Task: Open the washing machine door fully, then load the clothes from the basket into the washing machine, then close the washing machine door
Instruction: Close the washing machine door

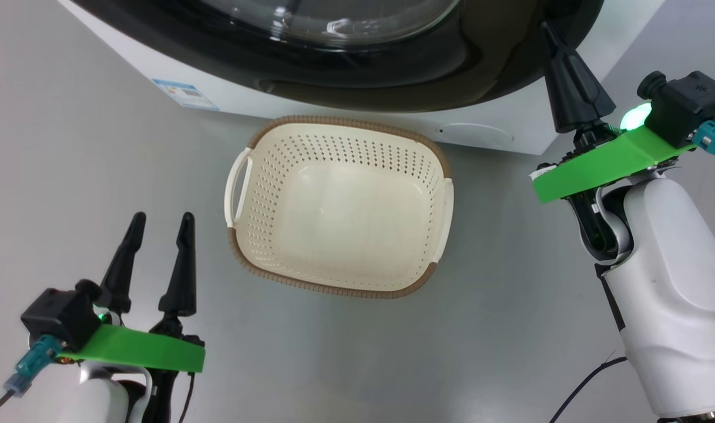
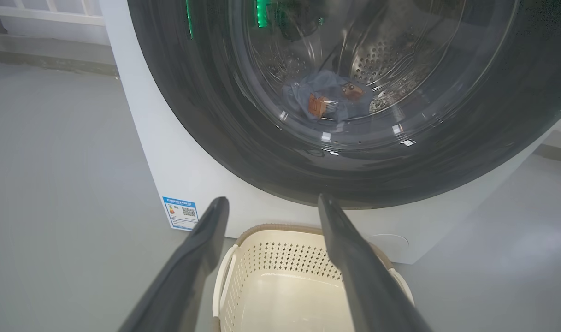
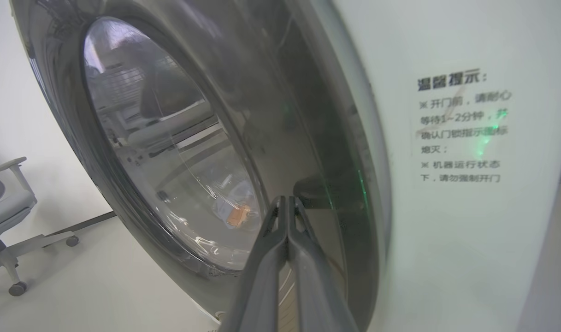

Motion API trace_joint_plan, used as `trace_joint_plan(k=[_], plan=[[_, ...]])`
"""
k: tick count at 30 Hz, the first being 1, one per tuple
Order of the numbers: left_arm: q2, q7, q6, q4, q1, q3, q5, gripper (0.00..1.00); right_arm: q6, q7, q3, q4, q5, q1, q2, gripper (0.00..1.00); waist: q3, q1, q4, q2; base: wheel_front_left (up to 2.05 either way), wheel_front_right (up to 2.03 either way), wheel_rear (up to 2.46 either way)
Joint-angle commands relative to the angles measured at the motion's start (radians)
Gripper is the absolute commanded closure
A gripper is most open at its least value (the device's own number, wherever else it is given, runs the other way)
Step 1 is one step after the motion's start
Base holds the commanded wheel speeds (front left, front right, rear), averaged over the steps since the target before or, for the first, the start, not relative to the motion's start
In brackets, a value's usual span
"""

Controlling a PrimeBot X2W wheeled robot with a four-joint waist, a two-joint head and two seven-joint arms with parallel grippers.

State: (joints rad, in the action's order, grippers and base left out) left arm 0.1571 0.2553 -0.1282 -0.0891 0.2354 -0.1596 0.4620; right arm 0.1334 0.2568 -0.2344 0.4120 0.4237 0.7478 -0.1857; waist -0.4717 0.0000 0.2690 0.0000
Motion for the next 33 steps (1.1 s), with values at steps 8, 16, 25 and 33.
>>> trace_joint_plan(k=[8, 16, 25, 33], plan=[[0.040, 0.006, -0.003, -0.006, -0.012, 0.044, 0.002, 0.00, -0.003, 0.005, -0.057, -0.032, 0.007, -0.079, 0.022, 0.25, 0.065, 0.0000, -0.029, 0.0000, 0.00, 0.00, 0.00], [0.052, 0.006, -0.003, -0.027, -0.055, 0.056, 0.000, 0.00, -0.003, 0.005, -0.078, -0.034, 0.016, -0.168, 0.032, 0.00, 0.133, 0.0000, -0.057, 0.0000, 0.00, 0.00, 0.00], [0.074, 0.006, -0.003, -0.038, -0.106, 0.071, -0.001, 0.00, -0.003, 0.005, -0.081, -0.034, 0.021, -0.277, 0.039, 0.00, 0.202, 0.0000, -0.103, 0.0000, 0.00, 0.00, 0.00], [0.092, 0.006, -0.003, -0.041, -0.134, 0.079, -0.001, 0.00, -0.003, 0.005, -0.057, -0.040, 0.017, -0.363, 0.035, 0.00, 0.242, 0.0000, -0.148, 0.0000, 0.00, 0.00, 0.00]])
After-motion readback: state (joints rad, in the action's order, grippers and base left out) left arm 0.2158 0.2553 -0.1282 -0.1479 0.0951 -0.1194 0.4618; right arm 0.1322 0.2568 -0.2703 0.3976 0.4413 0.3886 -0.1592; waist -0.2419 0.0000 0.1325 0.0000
